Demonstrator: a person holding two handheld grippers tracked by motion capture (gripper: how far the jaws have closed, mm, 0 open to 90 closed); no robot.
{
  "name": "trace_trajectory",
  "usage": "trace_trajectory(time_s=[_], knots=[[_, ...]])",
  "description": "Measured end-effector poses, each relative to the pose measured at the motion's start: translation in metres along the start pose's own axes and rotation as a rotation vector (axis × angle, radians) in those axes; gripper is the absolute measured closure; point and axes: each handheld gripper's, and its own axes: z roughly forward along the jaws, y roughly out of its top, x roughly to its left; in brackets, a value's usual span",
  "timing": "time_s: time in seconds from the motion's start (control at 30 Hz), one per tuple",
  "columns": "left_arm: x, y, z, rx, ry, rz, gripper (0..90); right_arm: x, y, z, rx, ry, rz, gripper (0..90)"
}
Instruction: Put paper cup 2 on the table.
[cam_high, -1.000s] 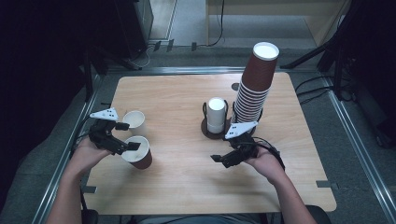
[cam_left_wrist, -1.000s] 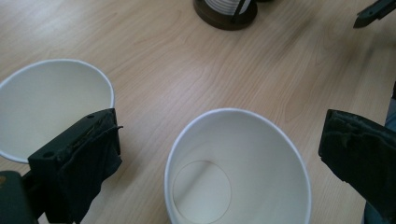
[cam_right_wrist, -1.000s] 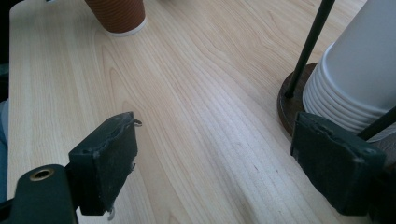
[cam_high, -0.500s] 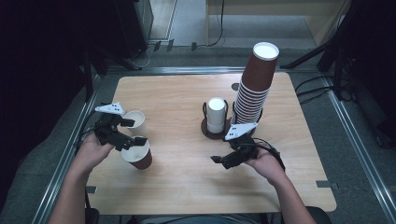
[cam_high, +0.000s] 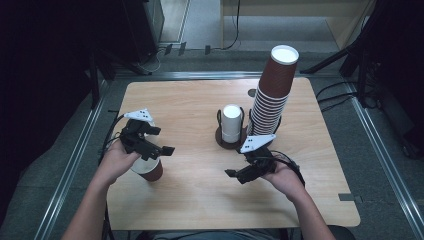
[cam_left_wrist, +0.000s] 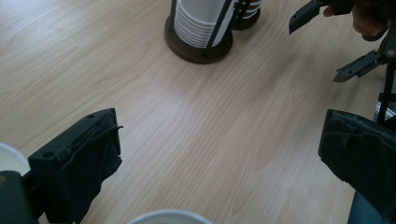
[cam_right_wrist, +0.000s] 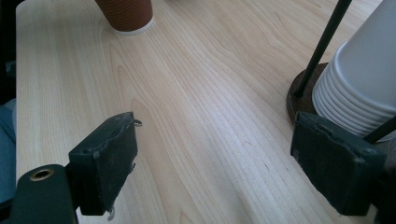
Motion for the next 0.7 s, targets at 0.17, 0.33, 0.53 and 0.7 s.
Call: trace_trajectory(time_s=[0.17,0.33,0.53,0.7], knots=[[-0.006,0.006,0.012,0.004,0.003,0.007,0.0,0.001,-0.002,-0.002,-0.003,-0.009,0.000,15.1],[-0.013,0.012,0.024,0.015,-0.006,0.021,0.0,0.002,-0.004,-0.004,-0.002,-0.014,0.007,15.2],[-0.023,0.017,0.036,0.020,-0.013,0.039,0.0,0.004,-0.006,-0.005,-0.003,-0.022,0.006,15.2],[-0.033,0.021,0.049,0.033,-0.026,0.062,0.0,0.005,-0.007,-0.007,-0.003,-0.027,0.008,15.2]])
